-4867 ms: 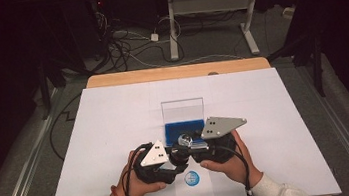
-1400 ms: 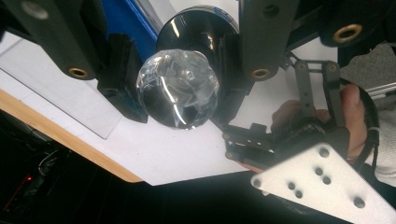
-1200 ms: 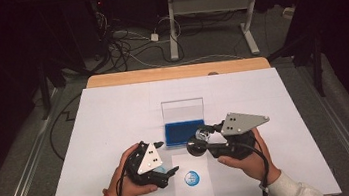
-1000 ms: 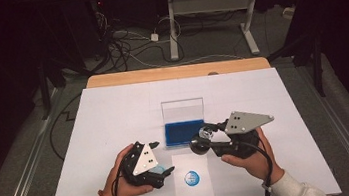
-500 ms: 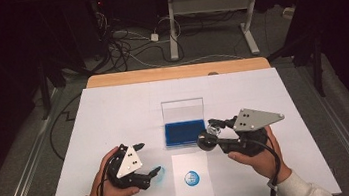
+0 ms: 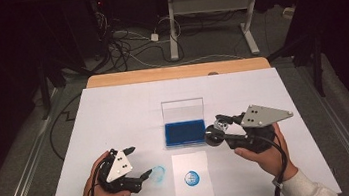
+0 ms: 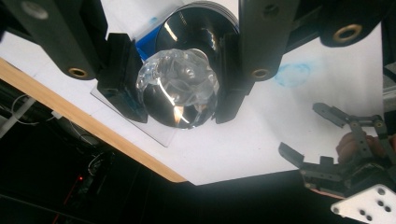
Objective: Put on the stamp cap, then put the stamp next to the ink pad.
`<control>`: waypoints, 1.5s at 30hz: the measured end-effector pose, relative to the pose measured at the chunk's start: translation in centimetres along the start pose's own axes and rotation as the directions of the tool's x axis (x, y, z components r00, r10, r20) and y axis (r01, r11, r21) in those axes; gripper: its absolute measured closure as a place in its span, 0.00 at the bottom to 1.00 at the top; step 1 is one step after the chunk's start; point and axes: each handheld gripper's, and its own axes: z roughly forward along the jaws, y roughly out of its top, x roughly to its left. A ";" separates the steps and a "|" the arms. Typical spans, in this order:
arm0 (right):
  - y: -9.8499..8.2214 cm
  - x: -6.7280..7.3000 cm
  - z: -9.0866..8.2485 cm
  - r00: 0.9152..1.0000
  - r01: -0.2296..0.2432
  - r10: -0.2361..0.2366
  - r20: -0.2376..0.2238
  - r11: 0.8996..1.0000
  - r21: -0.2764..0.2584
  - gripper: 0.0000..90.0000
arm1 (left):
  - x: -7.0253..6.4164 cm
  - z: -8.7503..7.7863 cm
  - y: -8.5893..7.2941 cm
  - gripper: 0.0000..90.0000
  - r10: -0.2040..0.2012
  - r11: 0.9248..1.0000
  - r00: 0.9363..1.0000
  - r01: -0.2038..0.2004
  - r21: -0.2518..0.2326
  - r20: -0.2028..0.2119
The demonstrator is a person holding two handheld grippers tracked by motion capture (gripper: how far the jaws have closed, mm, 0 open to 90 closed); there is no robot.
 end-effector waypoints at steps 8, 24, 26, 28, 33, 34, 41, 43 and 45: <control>0.0 -0.8 -0.4 1.000 -0.016 0.016 0.022 1.000 -0.006 0.64 | 0.3 0.0 -1.0 0.17 -0.044 0.999 0.999 0.044 0.012 0.001; -0.4 -2.2 -1.3 0.995 -0.044 0.045 0.088 0.999 -0.010 0.64 | 0.2 0.4 -0.9 0.17 -0.040 0.999 0.999 0.040 0.018 0.005; -0.4 -2.3 -1.4 0.994 -0.051 0.053 0.094 0.999 -0.019 0.64 | 0.3 0.5 -0.9 0.17 -0.042 0.999 0.999 0.042 0.018 0.003; -0.5 -2.4 -1.3 0.993 -0.048 0.049 0.105 0.999 -0.014 0.64 | 0.3 0.5 -0.9 0.17 -0.046 0.999 0.999 0.046 0.020 0.000; -0.7 -2.9 -1.1 0.991 -0.057 0.058 0.122 0.998 -0.016 0.64 | 0.2 0.5 -1.1 0.17 -0.047 0.999 0.999 0.047 0.026 0.000; -0.7 -2.9 -1.1 0.990 -0.061 0.062 0.128 0.998 -0.017 0.64 | 0.2 0.5 -1.0 0.17 -0.051 0.998 0.999 0.051 0.023 -0.005; -1.5 -3.3 -0.8 0.982 -0.071 0.071 0.176 0.997 -0.006 0.64 | 0.0 0.8 -0.6 0.17 -0.051 0.998 0.999 0.052 0.029 -0.017; -1.7 -3.4 -0.5 0.981 -0.076 0.074 0.179 0.997 0.003 0.64 | -0.1 0.9 -0.6 0.17 -0.047 0.998 0.999 0.047 0.031 -0.013; -1.9 -3.6 -0.2 0.980 -0.081 0.077 0.185 0.997 0.010 0.64 | -0.1 0.9 -0.5 0.17 -0.046 0.999 0.999 0.046 0.028 -0.010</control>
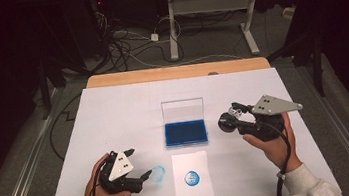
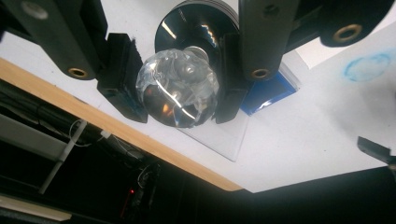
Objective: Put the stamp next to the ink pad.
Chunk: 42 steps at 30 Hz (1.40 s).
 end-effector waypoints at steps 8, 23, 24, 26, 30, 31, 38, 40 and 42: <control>-0.6 -0.2 2.1 1.000 -0.006 0.005 0.008 0.999 0.050 0.64 | 0.1 0.1 -0.1 0.17 -0.005 1.000 1.000 0.005 0.002 0.004; -1.7 -0.7 6.0 0.999 -0.020 0.014 0.037 0.988 0.153 0.63 | 0.2 0.2 -0.1 0.17 -0.004 1.000 1.000 0.004 0.010 0.011; -1.9 -0.7 6.2 0.999 -0.021 0.015 0.037 0.987 0.161 0.63 | 0.2 0.2 -0.1 0.17 -0.004 1.000 1.000 0.004 0.011 0.012; -2.2 -0.8 6.8 0.999 -0.024 0.018 0.038 0.984 0.176 0.63 | 0.1 0.2 -0.1 0.17 -0.001 1.000 1.000 0.001 0.014 0.010; -2.8 -1.0 7.8 0.999 -0.039 0.033 0.033 0.979 0.202 0.63 | 0.1 0.3 -0.1 0.17 -0.001 1.000 1.000 0.001 0.017 0.012; -2.9 -1.1 7.9 0.999 -0.042 0.036 0.031 0.977 0.207 0.63 | 0.1 0.3 -0.1 0.17 -0.001 1.000 1.000 0.001 0.018 0.012; -3.9 -1.4 9.1 0.998 -0.034 0.019 0.062 0.966 0.256 0.63 | 0.1 0.4 -0.2 0.17 0.002 1.000 1.000 -0.003 0.024 0.012; -4.0 -1.4 9.2 0.998 -0.029 0.014 0.058 0.964 0.263 0.63 | 0.1 0.4 -0.2 0.17 0.002 1.000 1.000 -0.002 0.024 0.012; -4.1 -1.3 9.3 0.998 -0.028 0.013 0.057 0.963 0.267 0.63 | 0.1 0.4 -0.2 0.17 0.001 1.000 1.000 -0.002 0.026 0.013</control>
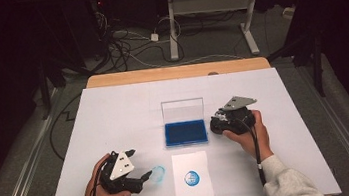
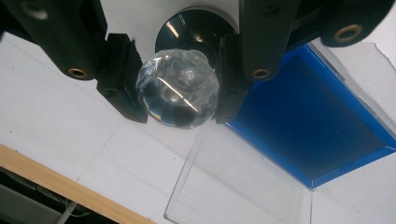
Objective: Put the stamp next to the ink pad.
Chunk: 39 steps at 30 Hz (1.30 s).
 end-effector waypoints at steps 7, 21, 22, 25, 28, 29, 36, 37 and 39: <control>-0.6 0.2 0.9 1.000 0.025 -0.025 0.001 0.999 0.034 0.63 | 0.0 0.0 0.0 0.17 0.002 1.000 1.000 -0.002 0.008 0.000; -0.9 0.3 0.8 0.999 0.030 -0.030 -0.019 0.999 0.035 0.63 | 0.0 -0.1 0.0 0.17 0.000 1.000 1.000 0.000 0.007 -0.003; -0.9 0.3 0.8 0.999 0.029 -0.028 -0.020 0.999 0.034 0.63 | 0.0 0.0 0.0 0.17 0.001 1.000 1.000 -0.001 0.007 -0.002; -1.0 0.3 0.8 1.000 0.019 -0.018 -0.022 0.999 0.032 0.63 | 0.1 0.0 0.0 0.17 -0.007 1.000 1.000 0.007 0.005 0.000; -0.9 0.3 0.8 1.000 0.023 -0.022 -0.022 0.999 0.034 0.63 | 0.1 0.0 0.0 0.17 -0.009 1.000 1.000 0.009 0.007 0.001; -0.9 0.3 0.7 1.000 0.022 -0.022 -0.022 0.999 0.034 0.63 | 0.0 0.0 0.0 0.17 -0.007 1.000 1.000 0.007 0.008 0.001; -1.0 0.2 0.8 0.999 0.024 -0.023 -0.028 0.999 0.030 0.63 | 0.0 0.1 0.0 0.17 -0.004 1.000 1.000 0.004 0.014 0.007; -1.0 0.2 0.8 0.999 0.026 -0.025 -0.028 0.999 0.031 0.63 | 0.0 0.1 0.0 0.17 -0.004 1.000 1.000 0.004 0.015 0.006; -1.0 0.2 0.8 0.999 0.024 -0.024 -0.028 0.999 0.031 0.63 | 0.0 0.1 0.0 0.17 -0.005 1.000 1.000 0.005 0.014 0.009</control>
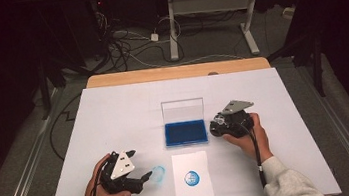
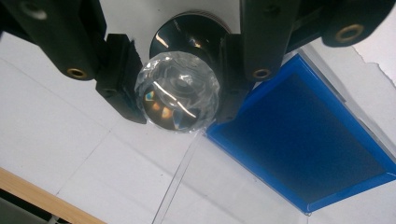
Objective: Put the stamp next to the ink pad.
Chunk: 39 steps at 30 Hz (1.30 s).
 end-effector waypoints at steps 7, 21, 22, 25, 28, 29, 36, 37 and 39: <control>0.0 0.0 0.0 1.000 -0.006 0.006 -0.001 1.000 0.000 0.62 | 0.0 0.1 0.0 0.17 0.001 1.000 1.000 -0.001 0.004 0.002; 0.3 0.0 -0.6 1.000 -0.016 0.017 0.011 0.999 -0.048 0.49 | 0.0 0.1 0.0 0.17 -0.001 1.000 1.000 0.001 0.008 0.005; 0.3 0.0 -0.6 1.000 -0.021 0.021 0.011 0.998 -0.058 0.49 | -0.1 0.2 0.0 0.17 -0.001 1.000 1.000 0.001 0.009 0.004; 0.4 0.0 -0.8 1.000 -0.022 0.023 0.018 0.997 -0.074 0.47 | -0.1 0.2 0.0 0.17 0.000 1.000 1.000 0.000 0.008 0.004; 0.5 0.0 -1.0 1.000 -0.020 0.022 0.021 0.996 -0.088 0.45 | 0.0 0.2 0.0 0.17 0.001 1.000 1.000 -0.001 0.010 0.005; 0.6 0.0 -1.0 0.999 -0.026 0.029 0.032 0.996 -0.090 0.43 | 0.0 0.2 0.0 0.17 0.001 1.000 1.000 -0.001 0.010 0.005; 1.3 0.2 -1.8 0.998 -0.016 0.023 0.052 0.992 -0.125 0.36 | 0.0 0.1 0.0 0.17 0.000 1.000 1.000 0.000 0.009 0.004; 1.3 0.2 -1.9 0.999 -0.018 0.025 0.048 0.992 -0.128 0.36 | 0.0 0.1 0.0 0.17 0.001 1.000 1.000 -0.001 0.010 0.004; 1.4 0.2 -2.1 0.999 -0.021 0.027 0.039 0.991 -0.136 0.34 | 0.0 0.1 0.0 0.17 0.001 1.000 1.000 -0.001 0.011 0.004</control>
